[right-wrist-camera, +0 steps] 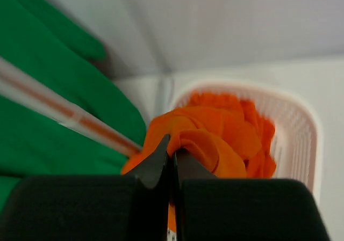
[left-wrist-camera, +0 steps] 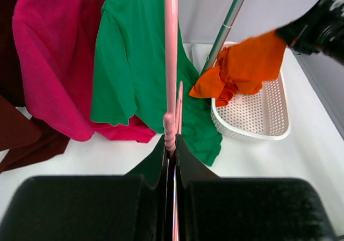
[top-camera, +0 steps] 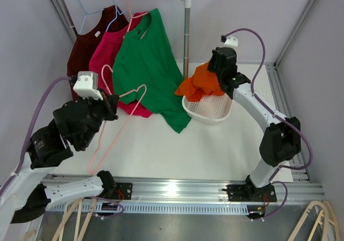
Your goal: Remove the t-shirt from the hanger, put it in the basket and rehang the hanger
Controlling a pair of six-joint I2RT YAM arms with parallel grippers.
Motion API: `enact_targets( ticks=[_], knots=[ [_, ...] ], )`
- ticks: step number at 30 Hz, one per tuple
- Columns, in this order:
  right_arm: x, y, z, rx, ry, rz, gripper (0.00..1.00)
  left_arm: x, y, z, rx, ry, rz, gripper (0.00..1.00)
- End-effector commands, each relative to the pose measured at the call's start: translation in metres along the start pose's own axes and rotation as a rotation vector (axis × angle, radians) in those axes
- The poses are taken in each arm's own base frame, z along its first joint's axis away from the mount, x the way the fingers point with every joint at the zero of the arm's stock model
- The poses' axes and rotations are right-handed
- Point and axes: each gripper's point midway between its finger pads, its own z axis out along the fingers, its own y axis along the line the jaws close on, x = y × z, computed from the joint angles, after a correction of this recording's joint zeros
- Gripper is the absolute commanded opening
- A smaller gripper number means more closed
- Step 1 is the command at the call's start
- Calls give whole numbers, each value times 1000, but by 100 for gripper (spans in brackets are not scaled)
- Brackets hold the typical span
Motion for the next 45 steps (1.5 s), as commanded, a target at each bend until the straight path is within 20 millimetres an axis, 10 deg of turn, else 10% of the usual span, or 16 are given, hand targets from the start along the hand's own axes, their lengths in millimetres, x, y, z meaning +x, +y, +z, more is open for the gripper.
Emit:
enact_targets(
  ticks=[1,9,12,15,19,26,45],
  knots=[
    [84,-54,9,222,271,123,0,-16,-18,16,40,-24,6,1],
    [206,-64,24,134,749,101,0,-57,-40,54,43,-74,54,1],
    [222,-80,20,180,801,119,26,-82,-43,65,14,-113,45,1],
    [181,-77,18,155,701,154,75,-113,-48,70,16,-170,43,1],
    [89,-62,4,99,509,158,98,-125,-53,84,-12,-203,73,1],
    [-16,-48,-49,42,329,139,98,-134,-58,99,-1,-285,105,1],
    [-113,-49,-168,-35,32,149,98,-163,-115,242,-83,-397,255,1]
  ],
)
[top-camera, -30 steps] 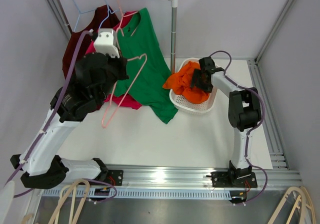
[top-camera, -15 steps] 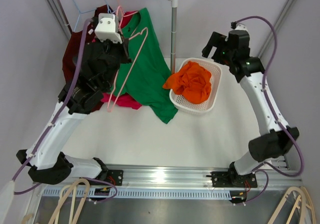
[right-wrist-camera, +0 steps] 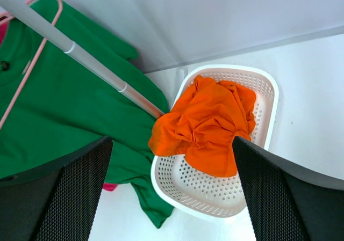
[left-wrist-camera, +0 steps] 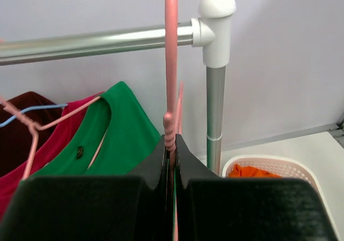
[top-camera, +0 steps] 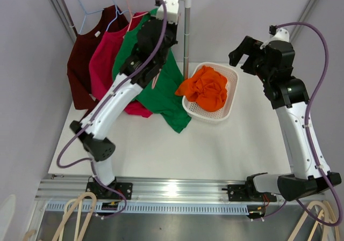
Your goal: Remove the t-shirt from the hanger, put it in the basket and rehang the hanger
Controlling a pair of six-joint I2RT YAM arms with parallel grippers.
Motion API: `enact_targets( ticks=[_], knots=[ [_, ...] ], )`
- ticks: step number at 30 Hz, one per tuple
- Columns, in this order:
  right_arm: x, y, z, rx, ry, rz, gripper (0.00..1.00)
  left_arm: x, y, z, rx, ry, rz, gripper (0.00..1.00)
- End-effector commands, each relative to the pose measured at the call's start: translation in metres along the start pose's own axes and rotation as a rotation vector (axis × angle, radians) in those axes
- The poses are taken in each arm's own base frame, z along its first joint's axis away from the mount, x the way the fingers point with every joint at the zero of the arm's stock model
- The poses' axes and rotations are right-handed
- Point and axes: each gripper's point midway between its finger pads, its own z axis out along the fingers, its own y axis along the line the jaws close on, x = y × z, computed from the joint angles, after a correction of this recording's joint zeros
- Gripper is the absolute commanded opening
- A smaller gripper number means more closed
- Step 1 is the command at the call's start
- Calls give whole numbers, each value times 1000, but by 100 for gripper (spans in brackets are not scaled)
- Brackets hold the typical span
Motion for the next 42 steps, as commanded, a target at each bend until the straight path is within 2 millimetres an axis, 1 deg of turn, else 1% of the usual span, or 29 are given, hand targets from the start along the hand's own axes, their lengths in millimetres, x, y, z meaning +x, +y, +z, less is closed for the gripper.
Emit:
enact_targets(
  ticks=[1,2,3,4,5,6,7,9,11,13,14,20,23,26,31,34,35,42],
  knots=[
    [-14,-2,-20,5,-45,-28,99,-48,25,9,-105,-123,-10,1],
    [-17,-2,-24,3,-54,-31,98,-31,20,24,-120,-96,21,1],
    [-18,-1,-26,-1,-58,-31,98,-36,30,26,-166,-110,9,1],
    [-18,-1,-28,-3,-62,-30,98,-37,37,30,-189,-118,9,1],
    [-21,0,-31,-10,-70,-28,98,-31,39,36,-203,-111,8,1],
    [-22,1,-32,-14,-72,-27,98,-29,43,38,-212,-110,3,1],
    [-23,2,-34,-20,-76,-27,98,-28,51,41,-225,-113,-4,1],
    [-26,4,-38,-28,-85,-26,98,-22,54,47,-223,-109,-19,1],
    [-28,5,-41,-36,-92,-27,98,-21,61,52,-235,-117,-27,1],
    [-31,7,-45,-43,-100,-26,98,-15,59,60,-215,-119,-26,1],
    [-32,7,-47,-45,-105,-25,98,-15,61,63,-216,-127,-28,1],
    [-33,10,-51,-59,-105,-27,98,4,44,84,-139,-124,-36,1],
    [-34,10,-53,-61,-111,-25,98,13,35,88,-108,-112,-51,1],
    [-34,11,-54,-69,-109,-28,98,16,33,91,-103,-112,-60,1],
    [-30,8,-55,-61,-103,-32,98,19,24,90,-55,-96,-93,1],
    [-26,8,-53,-66,-96,-30,98,21,14,88,-10,-84,-114,1],
    [-25,8,-53,-67,-93,-27,98,23,13,88,-6,-79,-116,1],
    [-20,8,-52,-75,-81,-25,98,22,5,83,25,-72,-120,1]
  ],
)
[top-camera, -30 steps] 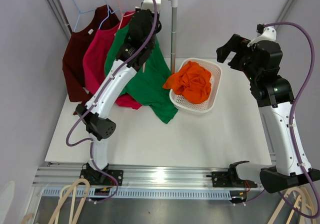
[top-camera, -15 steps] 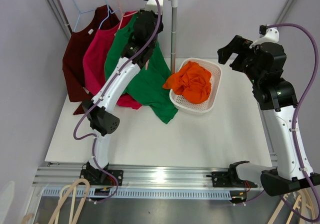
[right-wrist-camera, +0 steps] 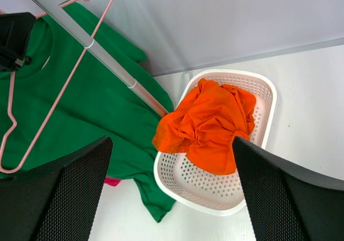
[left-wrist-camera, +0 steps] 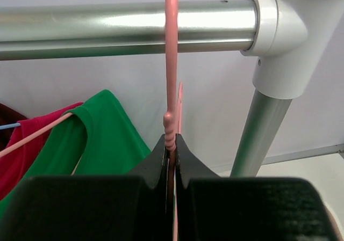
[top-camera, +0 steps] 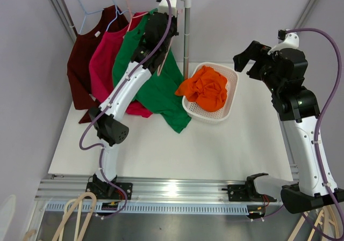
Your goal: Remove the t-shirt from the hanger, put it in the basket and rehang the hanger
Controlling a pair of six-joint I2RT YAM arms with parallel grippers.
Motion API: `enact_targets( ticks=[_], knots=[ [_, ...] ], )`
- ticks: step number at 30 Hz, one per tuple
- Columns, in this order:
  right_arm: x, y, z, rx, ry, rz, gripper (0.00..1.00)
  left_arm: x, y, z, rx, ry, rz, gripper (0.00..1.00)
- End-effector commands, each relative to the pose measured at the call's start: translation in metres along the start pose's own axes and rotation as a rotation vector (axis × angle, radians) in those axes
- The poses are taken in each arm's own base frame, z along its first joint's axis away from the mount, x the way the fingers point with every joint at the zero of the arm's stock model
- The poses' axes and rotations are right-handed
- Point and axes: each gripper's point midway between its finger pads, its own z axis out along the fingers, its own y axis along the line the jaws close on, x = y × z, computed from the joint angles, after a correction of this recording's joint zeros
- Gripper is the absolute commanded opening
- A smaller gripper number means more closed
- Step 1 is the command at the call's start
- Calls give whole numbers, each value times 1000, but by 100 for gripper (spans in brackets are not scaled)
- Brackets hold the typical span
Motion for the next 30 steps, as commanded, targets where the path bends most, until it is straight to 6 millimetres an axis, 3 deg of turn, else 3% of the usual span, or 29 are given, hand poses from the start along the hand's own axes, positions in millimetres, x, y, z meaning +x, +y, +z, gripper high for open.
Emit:
enact_targets(
  ticks=[1,7,10,14,19,22,26,30],
  knots=[
    [-4,4,-7,-28,-17,-4,98,-35,-3,-14,33,-63,-54,5],
    [-3,6,-10,-39,-12,0,98,-43,-4,-20,42,-68,-49,38],
    [-2,6,-9,-42,-10,2,98,-56,-3,-27,46,-91,-51,45],
    [-2,7,-11,-46,-12,8,98,-85,6,-40,36,-142,-56,45],
    [-1,9,-11,-61,-8,16,98,-132,30,-74,3,-217,-58,44],
    [1,10,-9,-64,-2,17,98,-149,46,-91,-24,-255,-40,44],
    [4,11,-5,-69,12,21,98,-138,66,-90,-22,-193,-50,42],
    [9,19,-3,-110,38,25,98,-113,105,-83,-47,-96,-99,41]
  ],
)
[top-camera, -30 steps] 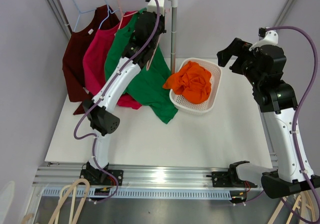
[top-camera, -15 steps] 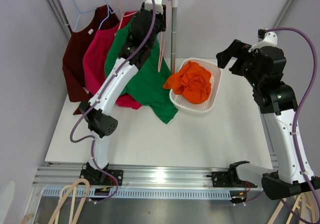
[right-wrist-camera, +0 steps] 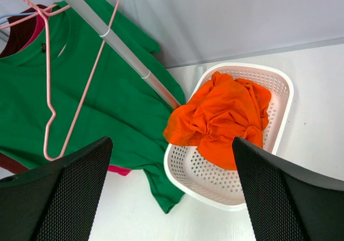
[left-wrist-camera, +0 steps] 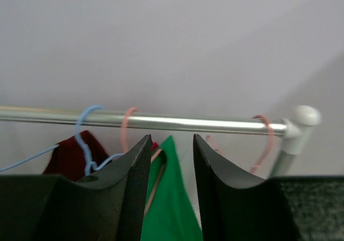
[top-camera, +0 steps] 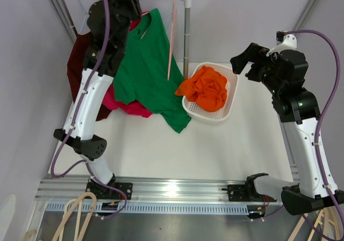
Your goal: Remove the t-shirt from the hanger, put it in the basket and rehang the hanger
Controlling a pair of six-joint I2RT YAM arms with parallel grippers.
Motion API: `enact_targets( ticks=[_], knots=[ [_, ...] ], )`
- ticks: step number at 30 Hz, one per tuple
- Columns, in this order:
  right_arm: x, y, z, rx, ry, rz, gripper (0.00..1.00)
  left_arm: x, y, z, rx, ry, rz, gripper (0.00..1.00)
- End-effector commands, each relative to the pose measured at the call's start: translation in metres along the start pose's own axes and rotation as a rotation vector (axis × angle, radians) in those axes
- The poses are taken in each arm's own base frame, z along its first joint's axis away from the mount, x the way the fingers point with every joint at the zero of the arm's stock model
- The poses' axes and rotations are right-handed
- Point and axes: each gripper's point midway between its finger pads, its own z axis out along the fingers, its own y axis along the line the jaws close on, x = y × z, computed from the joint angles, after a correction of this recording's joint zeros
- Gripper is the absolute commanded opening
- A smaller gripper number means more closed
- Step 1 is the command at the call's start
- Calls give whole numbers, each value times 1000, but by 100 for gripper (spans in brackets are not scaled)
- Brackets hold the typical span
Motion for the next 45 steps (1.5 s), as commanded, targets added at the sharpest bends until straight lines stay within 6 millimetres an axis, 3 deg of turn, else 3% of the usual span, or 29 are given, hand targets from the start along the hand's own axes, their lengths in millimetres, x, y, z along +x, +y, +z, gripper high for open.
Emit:
enact_targets(
  ticks=[1,6,12,21,35,39,45],
  knots=[
    [1,10,2,-52,10,12,98,30,32,3,-21,113,-27,41],
    [0,9,2,-47,6,3,98,51,49,7,41,169,-35,43],
    [0,8,3,-43,7,-2,98,65,49,13,87,205,-33,45],
    [-2,7,2,-37,6,-11,98,119,56,34,68,283,-66,39],
    [-7,5,6,-14,11,-31,98,135,60,55,33,270,-78,24],
    [-7,5,5,-14,7,-35,98,131,61,56,24,257,-74,1],
    [-7,6,6,-22,8,-31,98,114,56,52,48,230,-76,1]
  ],
)
